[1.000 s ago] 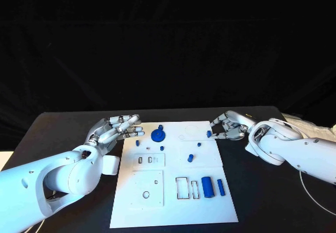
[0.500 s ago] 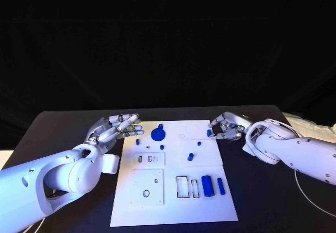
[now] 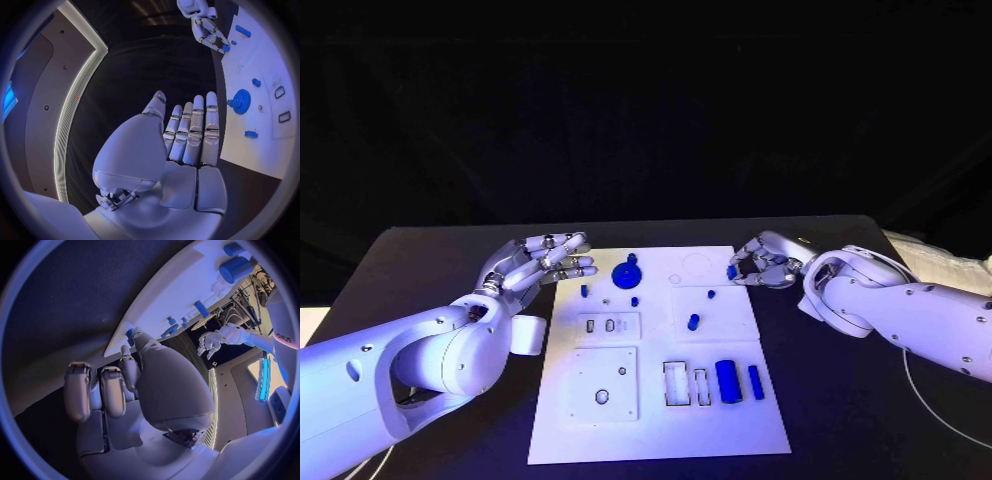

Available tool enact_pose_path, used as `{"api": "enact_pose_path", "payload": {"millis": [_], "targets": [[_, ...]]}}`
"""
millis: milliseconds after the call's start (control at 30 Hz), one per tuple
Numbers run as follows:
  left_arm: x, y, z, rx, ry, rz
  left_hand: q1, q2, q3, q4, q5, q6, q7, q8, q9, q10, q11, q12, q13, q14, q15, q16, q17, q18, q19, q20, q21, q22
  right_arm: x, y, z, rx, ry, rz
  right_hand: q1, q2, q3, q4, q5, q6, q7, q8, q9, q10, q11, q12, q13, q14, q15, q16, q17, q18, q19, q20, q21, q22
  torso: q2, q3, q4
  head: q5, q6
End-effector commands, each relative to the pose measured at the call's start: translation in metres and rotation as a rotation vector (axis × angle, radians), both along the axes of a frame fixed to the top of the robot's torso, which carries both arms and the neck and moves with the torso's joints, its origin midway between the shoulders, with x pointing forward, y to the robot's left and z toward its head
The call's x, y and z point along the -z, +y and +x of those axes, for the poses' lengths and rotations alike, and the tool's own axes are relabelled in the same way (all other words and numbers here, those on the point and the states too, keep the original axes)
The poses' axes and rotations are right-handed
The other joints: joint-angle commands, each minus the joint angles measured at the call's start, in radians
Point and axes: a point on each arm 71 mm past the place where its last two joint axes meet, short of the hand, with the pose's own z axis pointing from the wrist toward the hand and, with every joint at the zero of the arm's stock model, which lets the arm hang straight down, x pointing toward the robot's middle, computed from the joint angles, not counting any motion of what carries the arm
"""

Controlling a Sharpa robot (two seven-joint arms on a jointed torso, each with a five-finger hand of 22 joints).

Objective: Assemble the parts on the task board

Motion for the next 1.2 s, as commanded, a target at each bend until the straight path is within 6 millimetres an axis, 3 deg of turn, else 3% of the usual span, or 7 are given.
{"api": "enact_pose_path", "payload": {"millis": [33, 833, 1200], "targets": [[-0.0016, -0.0024, -0.0005, 0.02, -0.008, -0.014, 0.001, 0.007, 0.0, -0.004, -0.006, 0.0, 0.001, -0.005, -0.001, 0.003, 0.002, -0.004, -0.001, 0.006, 0.003, -0.006, 0.001, 0.019, 0.007, 0.002, -0.006, -0.001, 0.0022, 0.0018, 0.0003, -0.007, 0.018, -0.005, 0.004, 0.014, 0.01, -0.002, -0.006, 0.011, -0.002, 0.007, 0.001, 0.008, -0.005, 0.003, 0.018, 0.087, -0.007, 0.007, 0.174, -0.007, 0.004, -0.003, 0.007, 0.003, 0.0, 0.0005, -0.0001, 0.0, 0.0], [-0.0015, -0.0026, -0.0008, 0.023, -0.004, -0.013, 0.001, 0.009, 0.0, -0.006, -0.006, 0.0, 0.001, -0.006, -0.001, 0.002, 0.002, -0.005, -0.001, 0.006, 0.003, -0.008, 0.002, 0.019, 0.008, 0.002, -0.008, -0.002, 0.005, 0.0085, 0.0032, -0.014, 0.033, -0.009, 0.001, 0.021, 0.025, -0.015, -0.025, 0.033, -0.008, 0.006, 0.001, 0.012, -0.01, 0.008, 0.023, 0.088, -0.012, 0.009, 0.179, -0.007, 0.005, -0.008, 0.007, 0.005, 0.0, 0.001, 0.0003, -0.001, 0.0], [-0.0014, -0.0023, -0.0007, 0.022, -0.004, -0.012, 0.001, 0.009, 0.0, -0.006, -0.006, 0.0, 0.001, -0.006, -0.001, 0.002, 0.002, -0.005, -0.001, 0.006, 0.003, -0.008, 0.002, 0.019, 0.008, 0.002, -0.008, -0.002, 0.0038, 0.0106, 0.0033, -0.02, 0.017, 0.004, 0.006, 0.057, 0.062, -0.04, -0.036, 0.113, -0.039, 0.04, 0.015, 0.016, -0.034, 0.011, 0.028, 0.089, -0.031, 0.01, 0.182, -0.008, 0.007, -0.023, 0.009, 0.009, -0.001, 0.0015, 0.0001, -0.001, -0.002]]}}
